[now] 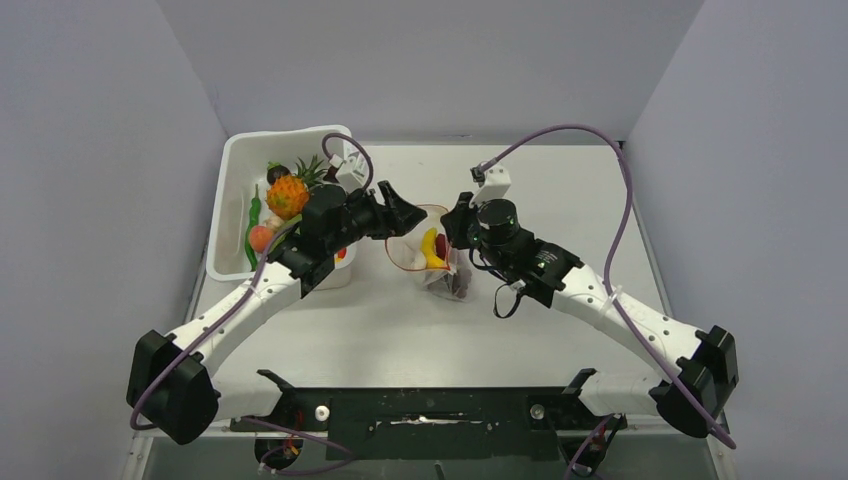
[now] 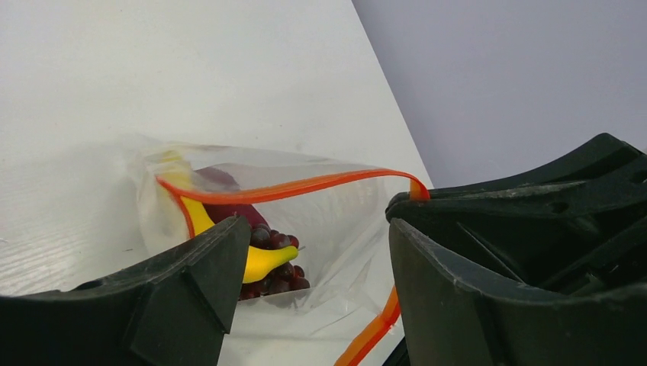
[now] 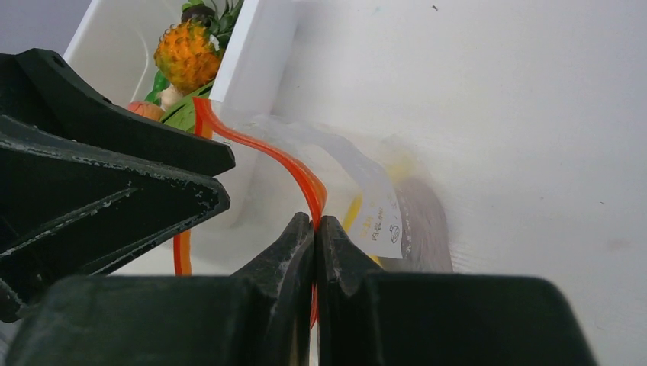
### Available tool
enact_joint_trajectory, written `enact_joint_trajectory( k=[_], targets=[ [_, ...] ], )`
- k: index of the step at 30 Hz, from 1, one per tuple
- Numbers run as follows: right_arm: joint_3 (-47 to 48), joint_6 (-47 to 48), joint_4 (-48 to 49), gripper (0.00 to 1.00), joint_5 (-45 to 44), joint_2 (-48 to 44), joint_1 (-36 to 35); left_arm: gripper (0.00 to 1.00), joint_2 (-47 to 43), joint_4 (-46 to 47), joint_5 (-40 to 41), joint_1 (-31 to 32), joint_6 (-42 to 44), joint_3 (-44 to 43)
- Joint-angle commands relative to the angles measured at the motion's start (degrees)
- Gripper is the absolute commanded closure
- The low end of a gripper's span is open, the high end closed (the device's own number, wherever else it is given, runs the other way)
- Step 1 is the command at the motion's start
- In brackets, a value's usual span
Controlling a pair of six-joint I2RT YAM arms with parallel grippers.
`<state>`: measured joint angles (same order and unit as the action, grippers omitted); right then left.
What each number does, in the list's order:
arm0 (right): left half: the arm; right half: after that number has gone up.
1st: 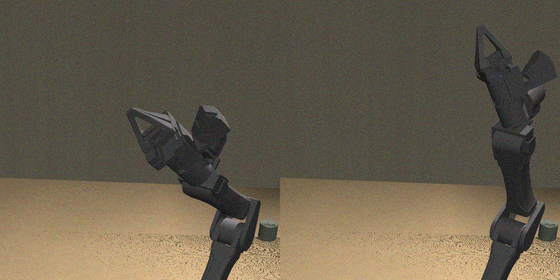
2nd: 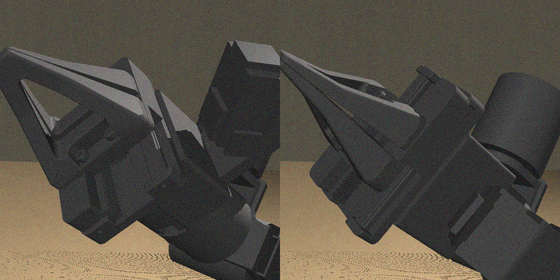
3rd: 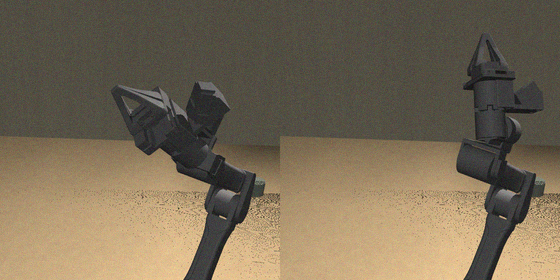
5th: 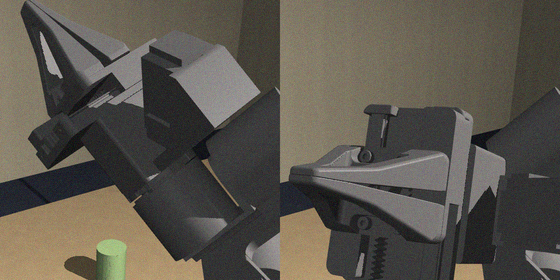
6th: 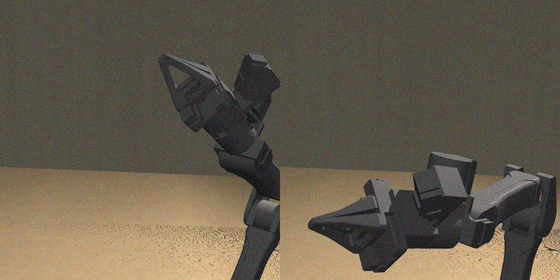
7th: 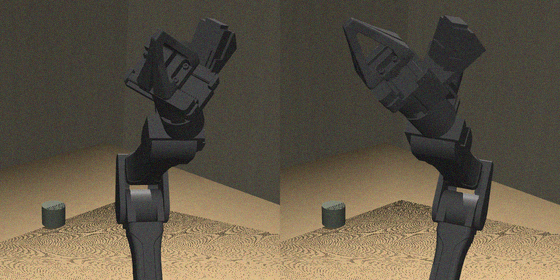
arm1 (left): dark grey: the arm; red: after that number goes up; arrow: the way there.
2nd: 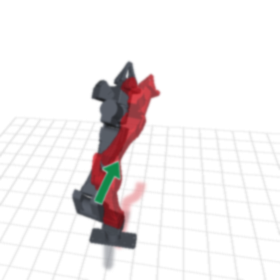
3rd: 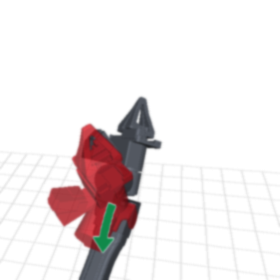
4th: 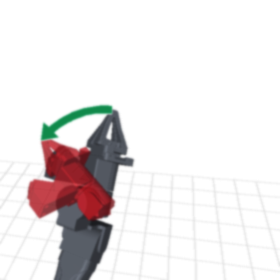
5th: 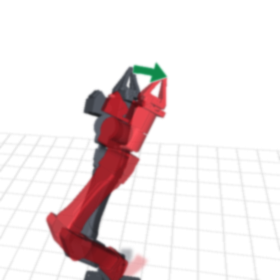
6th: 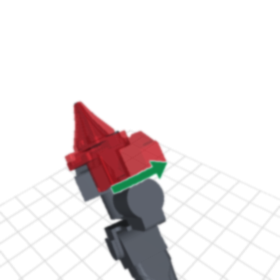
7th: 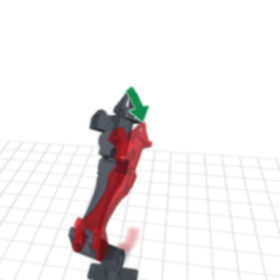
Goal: Place the food in the zip-top bag and seal the zipper
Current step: Place the fake vegetable in the zipper food storage bag, then pick up the fake vegetable from the bin.
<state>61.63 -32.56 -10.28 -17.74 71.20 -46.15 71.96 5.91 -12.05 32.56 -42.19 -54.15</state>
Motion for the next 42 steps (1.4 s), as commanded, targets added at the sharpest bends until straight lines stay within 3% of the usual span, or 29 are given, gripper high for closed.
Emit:
enact_joint_trajectory(
  k=[1, 15, 26, 31, 42],
  targets=[
    [-0.12, 0.21, 4.58, 1.0, -0.86, -3.86, 0.27, 0.33, -2.96, -3.73, 3.5, 0.22, 4.38, -5.0],
    [-2.04, 0.73, 3.66, 1.0, -1.17, -6.61, 0.36, 0.3, -10.34, -20.09, 17.97, -1.14, 13.28, -11.78],
    [-2.3, 3.62, 3.14, 1.0, -1.57, -9.11, 0.34, 0.32, -8.89, -27.89, 16.72, -14.22, 15.95, -12.58],
    [-2.44, 3.89, 2.76, 1.0, -0.81, -10.38, 0.4, 0.43, -4.96, -28.72, 16.03, -21.36, 17.44, -13.81],
    [-1.28, 4.69, 2.88, 1.0, 0.25, -9.76, 0.71, 0.47, 10.01, -24.88, 12.79, -30.71, 20.78, -20.32]
  ],
)
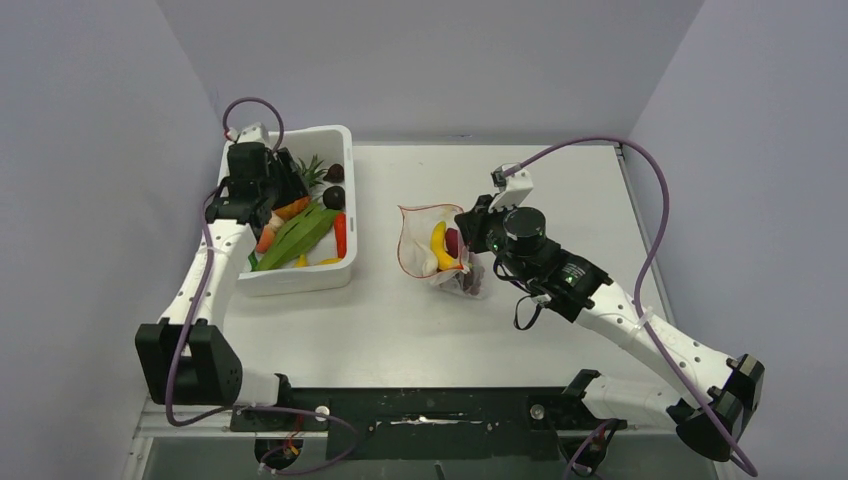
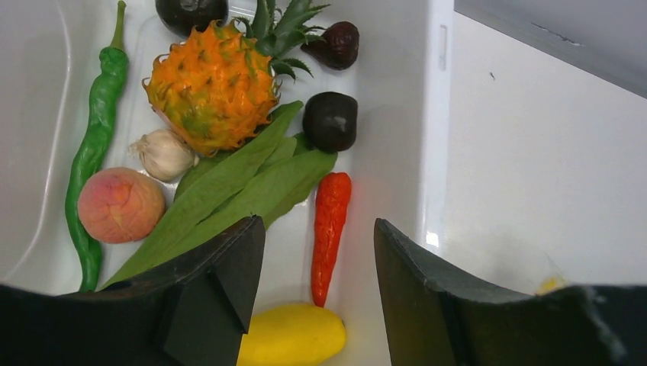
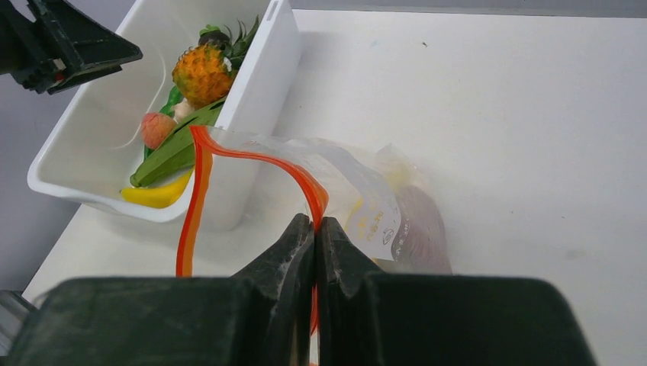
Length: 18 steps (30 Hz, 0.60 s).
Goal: Place the food in the zip-top bag and seal the zipper
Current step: Pick up the fake vegetable from the bin.
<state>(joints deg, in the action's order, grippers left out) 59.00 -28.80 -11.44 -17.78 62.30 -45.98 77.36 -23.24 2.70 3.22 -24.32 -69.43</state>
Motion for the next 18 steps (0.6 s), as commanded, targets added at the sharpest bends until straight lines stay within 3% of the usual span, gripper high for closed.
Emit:
enact_joint_trajectory(
  k=[1, 12, 18],
  targets=[
    [1.45, 0.94, 4.1, 1.0, 0.57, -0.81, 0.58, 0.47, 6.33, 4.64, -2.37, -1.45, 3.32, -6.08],
    [3.44, 1.79, 2.45, 1.0, 0.09, 0.56, 1.15, 0.49, 24.05, 10.57, -7.25, -1.55, 3.77, -13.86],
    [4.93, 2.29, 1.93, 1.0, 0.07, 2.25, 1.16, 0.39, 32.79, 11.04, -11.97, -1.4, 2.99, -19.11]
  ],
)
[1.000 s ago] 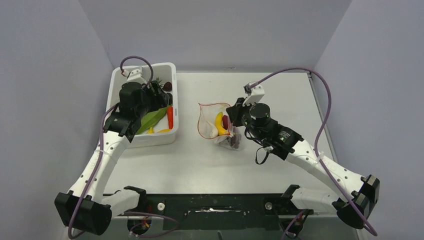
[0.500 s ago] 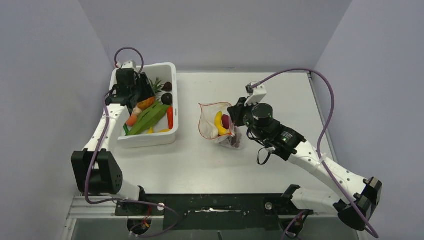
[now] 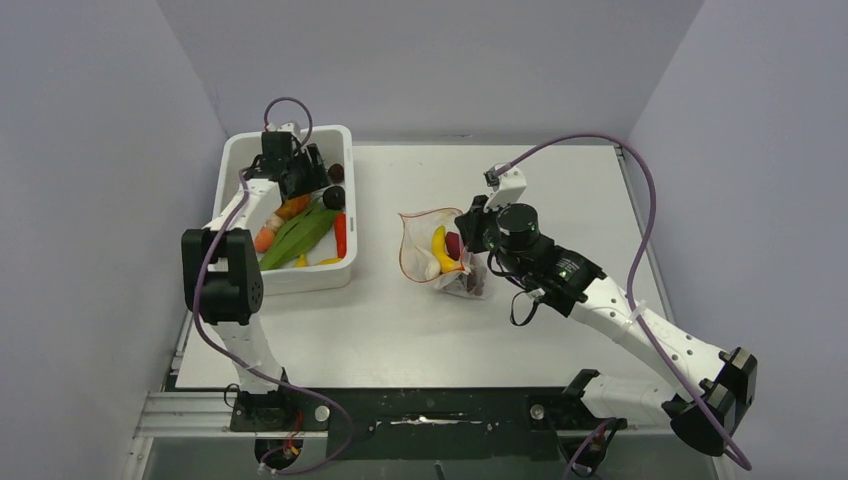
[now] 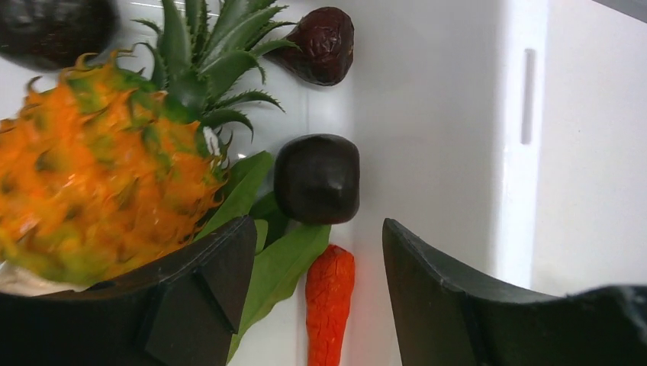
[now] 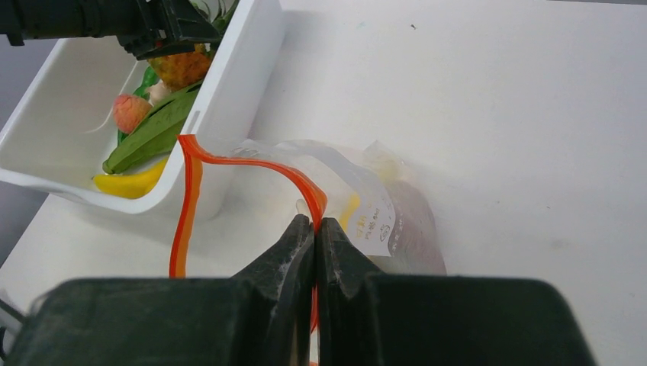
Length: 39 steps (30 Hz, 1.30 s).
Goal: Place the food in the zip-top bag and seal the zipper
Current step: Pick up the fake vegetable from the bin.
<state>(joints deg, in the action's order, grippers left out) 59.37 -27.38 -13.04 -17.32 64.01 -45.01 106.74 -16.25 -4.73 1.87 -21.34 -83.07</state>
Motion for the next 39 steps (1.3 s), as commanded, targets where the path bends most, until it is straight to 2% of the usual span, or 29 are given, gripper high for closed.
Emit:
enact_joint_trajectory(
  k=[1, 11, 32, 39],
  targets=[
    [4.68, 0.81, 3.52, 1.0, -0.38, 0.74, 0.21, 0.38, 4.5, 3.72, -4.74, 0.09, 0.06, -6.43],
    [5.83, 0.81, 3.72, 1.0, 0.05, 2.08, 0.18, 0.36, 11.15, 2.17, -6.51, 0.39, 1.31, -10.75],
    [5.05, 1.01, 3.63, 1.0, -0.3, 0.64, 0.2, 0.36, 16.88, -2.35, -3.35, 2.44, 3.56, -14.18],
    [5.36, 0.92, 3.92, 1.0, 0.51, 1.56, 0.18, 0.47, 15.15, -3.96, -1.35, 2.39, 3.55, -13.86]
  ],
)
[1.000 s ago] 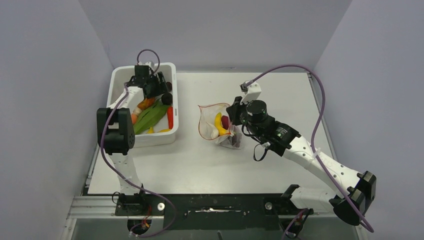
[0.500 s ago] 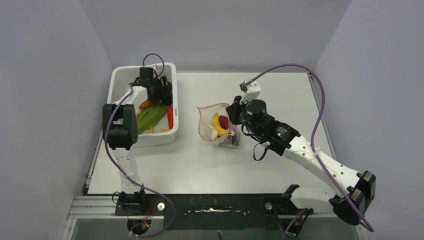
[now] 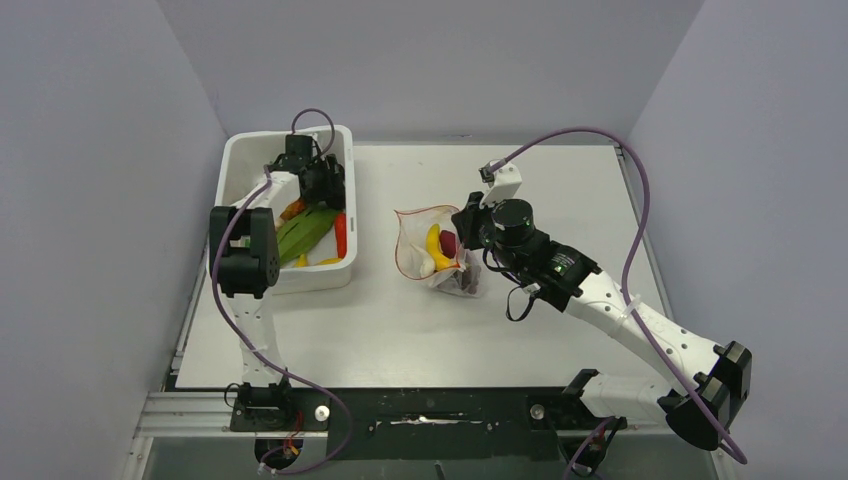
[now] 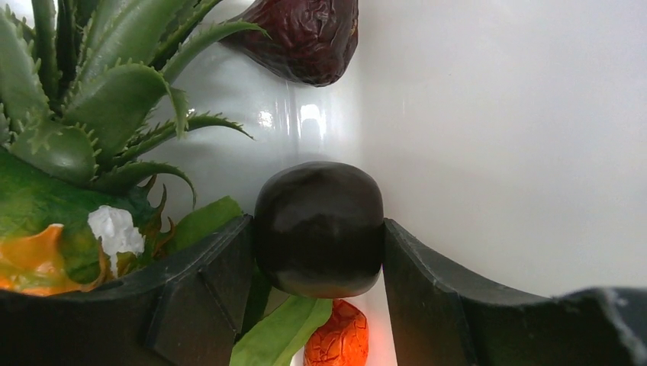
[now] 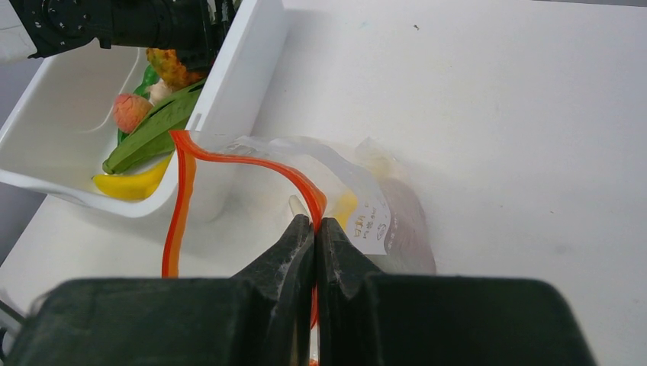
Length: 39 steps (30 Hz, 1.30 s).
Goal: Place the food in the zip-top bag and seal the zipper
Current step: Pick up the fake vegetable from the bin.
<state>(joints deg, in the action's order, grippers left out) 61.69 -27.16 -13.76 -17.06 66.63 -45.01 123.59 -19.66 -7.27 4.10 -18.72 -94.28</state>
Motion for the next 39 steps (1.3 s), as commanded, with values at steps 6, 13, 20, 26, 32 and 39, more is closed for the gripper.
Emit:
enact_joint_trajectory(
  k=[6, 13, 20, 26, 32, 39],
  targets=[
    [3.02, -0.45, 3.6, 1.0, 0.86, -0.38, 0.2, 0.55, -4.82, -3.66, 1.73, 0.21, -0.43, -2.41],
    [1.9, -1.85, 3.04, 1.0, 0.86, -0.27, 0.28, 0.6, -11.79, -3.73, 4.15, 0.21, -1.86, 1.6],
    [1.79, -3.89, 2.48, 1.0, 1.45, 0.72, 0.28, 0.62, -18.61, -4.05, 4.92, 0.16, -2.93, 6.62],
    [2.37, -4.79, 2.0, 1.0, 1.55, 1.57, 0.29, 0.63, -27.52, -1.98, 3.11, 0.59, -4.27, 12.96],
    [1.55, -6.84, 3.07, 1.0, 1.6, 2.47, 0.29, 0.66, -35.24, 0.46, -2.17, 1.38, -6.89, 20.13],
    [1.63, -7.15, 4.35, 1.0, 3.34, 3.63, 0.28, 0.67, -43.0, -0.93, -5.5, 2.94, -7.03, 22.67]
  ],
)
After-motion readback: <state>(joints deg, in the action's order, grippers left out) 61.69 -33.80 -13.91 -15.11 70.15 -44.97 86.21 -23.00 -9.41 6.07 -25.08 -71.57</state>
